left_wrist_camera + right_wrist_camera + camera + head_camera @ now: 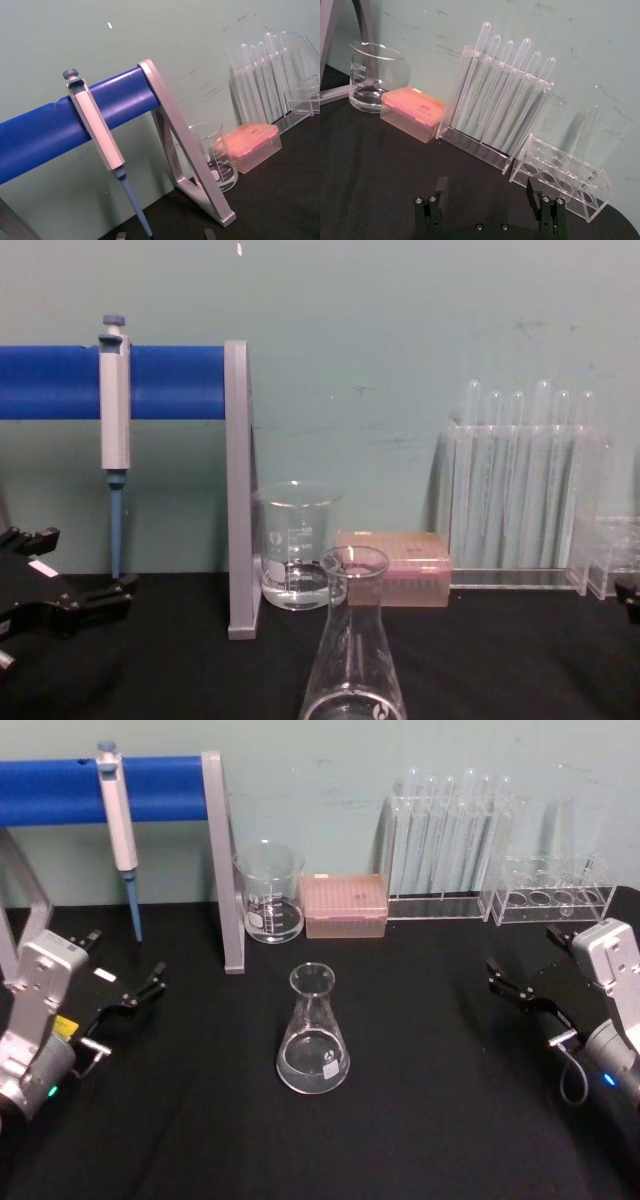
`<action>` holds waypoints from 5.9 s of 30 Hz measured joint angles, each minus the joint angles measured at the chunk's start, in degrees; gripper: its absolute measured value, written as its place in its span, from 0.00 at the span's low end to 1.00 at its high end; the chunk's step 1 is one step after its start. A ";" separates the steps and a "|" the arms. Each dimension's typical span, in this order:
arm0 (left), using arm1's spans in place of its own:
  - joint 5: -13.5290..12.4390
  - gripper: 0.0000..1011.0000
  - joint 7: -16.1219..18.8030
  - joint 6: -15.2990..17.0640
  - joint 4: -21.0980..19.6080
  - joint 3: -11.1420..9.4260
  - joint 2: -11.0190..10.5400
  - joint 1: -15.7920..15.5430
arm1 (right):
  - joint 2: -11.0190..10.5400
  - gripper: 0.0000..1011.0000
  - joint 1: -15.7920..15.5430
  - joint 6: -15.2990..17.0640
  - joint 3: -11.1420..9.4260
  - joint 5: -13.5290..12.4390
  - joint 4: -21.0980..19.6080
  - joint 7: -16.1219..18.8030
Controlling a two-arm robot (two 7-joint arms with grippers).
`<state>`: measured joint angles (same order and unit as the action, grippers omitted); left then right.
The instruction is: Grasp the erlenmeyer flask with one hand, shake it three times, then place it back.
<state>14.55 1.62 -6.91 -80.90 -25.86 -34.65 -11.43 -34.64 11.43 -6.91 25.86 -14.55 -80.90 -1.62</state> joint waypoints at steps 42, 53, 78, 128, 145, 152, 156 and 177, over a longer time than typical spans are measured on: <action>0.00 0.99 0.00 0.00 0.00 0.00 0.00 0.00 | -2.99 0.99 -3.25 0.30 -3.43 -4.76 -4.15 12.98; 0.00 0.99 0.00 0.00 0.00 0.00 0.00 0.00 | -3.42 0.99 -4.76 -0.13 -3.92 -10.23 -6.77 24.14; 0.00 0.99 0.00 0.00 0.00 0.00 0.00 0.00 | 1.42 0.99 0.63 -0.32 -1.58 -13.97 -3.20 39.59; 0.00 0.99 0.00 0.00 0.00 0.00 0.00 0.00 | 12.23 0.99 16.02 -3.78 7.26 -14.22 15.61 49.35; 0.00 0.99 0.00 0.00 0.00 0.00 0.00 0.00 | 13.74 0.99 18.02 -4.11 8.52 -14.51 18.66 50.88; 0.00 0.99 0.00 0.00 0.00 0.00 0.00 0.00 | 14.02 0.99 18.46 -4.19 8.85 -14.44 19.27 51.13; 0.00 0.99 0.00 0.00 0.00 0.00 0.00 0.00 | 14.10 0.99 18.60 -4.04 9.04 -14.23 19.38 50.97; 0.00 0.99 0.00 0.00 0.00 0.00 0.00 0.00 | 14.06 0.99 18.71 -3.65 9.10 -13.97 19.41 50.65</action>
<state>14.55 1.62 -6.91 -80.90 -25.86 -34.65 -11.43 -20.58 30.14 -10.55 34.96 -28.51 -61.49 49.03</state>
